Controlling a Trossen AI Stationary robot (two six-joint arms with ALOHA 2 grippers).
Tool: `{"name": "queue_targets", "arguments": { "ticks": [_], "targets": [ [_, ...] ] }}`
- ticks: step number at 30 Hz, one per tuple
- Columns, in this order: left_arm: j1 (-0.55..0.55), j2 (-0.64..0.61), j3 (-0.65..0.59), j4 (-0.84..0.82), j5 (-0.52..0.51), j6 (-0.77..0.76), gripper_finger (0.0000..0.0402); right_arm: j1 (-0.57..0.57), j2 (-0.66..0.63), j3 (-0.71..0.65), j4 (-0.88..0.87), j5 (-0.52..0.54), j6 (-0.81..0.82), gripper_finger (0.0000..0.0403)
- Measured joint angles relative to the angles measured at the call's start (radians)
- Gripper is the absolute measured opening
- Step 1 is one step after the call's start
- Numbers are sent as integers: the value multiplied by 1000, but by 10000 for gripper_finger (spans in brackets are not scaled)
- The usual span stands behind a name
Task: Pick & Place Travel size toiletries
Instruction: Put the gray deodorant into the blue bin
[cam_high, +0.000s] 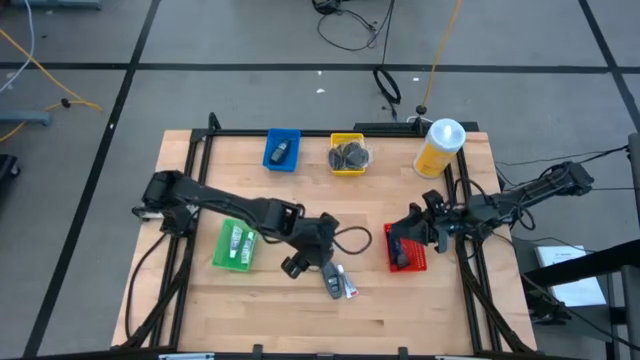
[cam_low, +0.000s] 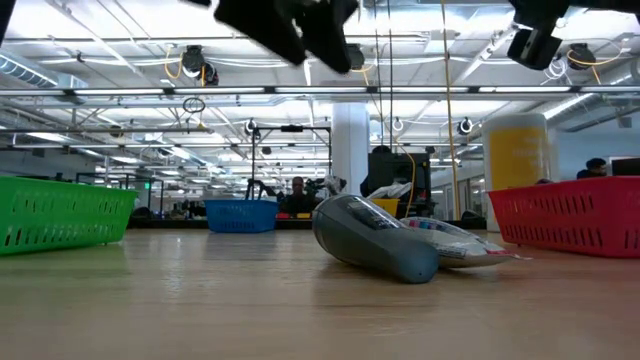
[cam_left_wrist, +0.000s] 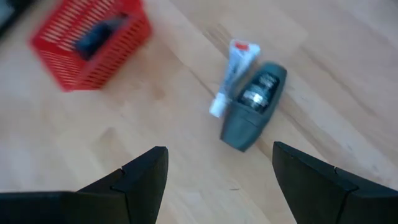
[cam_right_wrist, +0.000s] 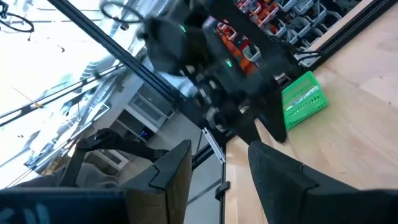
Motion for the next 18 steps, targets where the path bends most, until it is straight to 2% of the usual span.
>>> {"name": "queue_targets", "arguments": {
  "ticks": [9, 18],
  "targets": [
    [-36, 158, -1, 24, 51, 162, 285, 0, 38, 0, 2, 3, 28, 150],
    [-51, 246, -1, 131, 56, 260, 285, -1, 50, 0, 2, 27, 53, 150]
  ]
}}
